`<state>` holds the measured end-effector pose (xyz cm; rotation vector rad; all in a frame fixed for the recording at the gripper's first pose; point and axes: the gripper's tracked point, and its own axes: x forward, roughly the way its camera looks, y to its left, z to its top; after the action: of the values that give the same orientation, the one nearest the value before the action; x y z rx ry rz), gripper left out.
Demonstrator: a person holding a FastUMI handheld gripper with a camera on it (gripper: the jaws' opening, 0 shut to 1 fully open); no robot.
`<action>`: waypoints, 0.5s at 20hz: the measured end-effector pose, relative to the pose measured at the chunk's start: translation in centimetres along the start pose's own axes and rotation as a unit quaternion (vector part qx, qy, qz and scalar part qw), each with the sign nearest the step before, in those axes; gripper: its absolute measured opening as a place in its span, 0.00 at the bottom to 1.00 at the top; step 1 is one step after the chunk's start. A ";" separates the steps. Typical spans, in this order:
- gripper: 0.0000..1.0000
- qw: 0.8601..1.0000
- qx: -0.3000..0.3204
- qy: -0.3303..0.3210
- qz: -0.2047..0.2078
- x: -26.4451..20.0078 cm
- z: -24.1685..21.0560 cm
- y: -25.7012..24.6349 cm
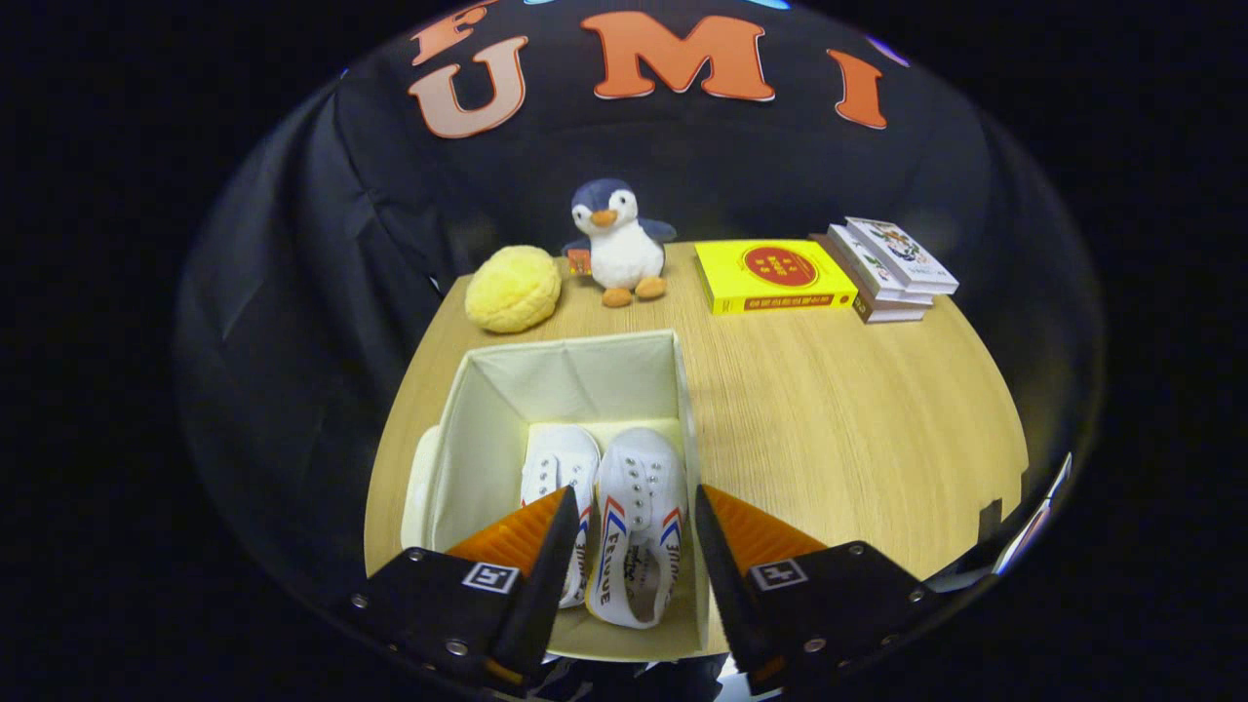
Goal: Open the storage box then place both shoes into the box .Put the left shoe in first, then the right shoe, with the right side of both shoes facing outward in a uniform manner.
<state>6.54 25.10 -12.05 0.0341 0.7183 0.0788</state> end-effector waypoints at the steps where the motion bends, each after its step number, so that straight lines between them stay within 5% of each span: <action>1: 0.79 1.000 -0.001 -0.018 -0.002 -0.9 1.0 -0.7; 3: 0.97 0.999 0.009 -0.052 -0.004 -3.0 3.2 -2.1; 10: 0.98 0.987 0.028 -0.157 -0.023 -9.5 8.8 -9.7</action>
<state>5.79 14.57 0.19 0.0821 0.4065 0.0091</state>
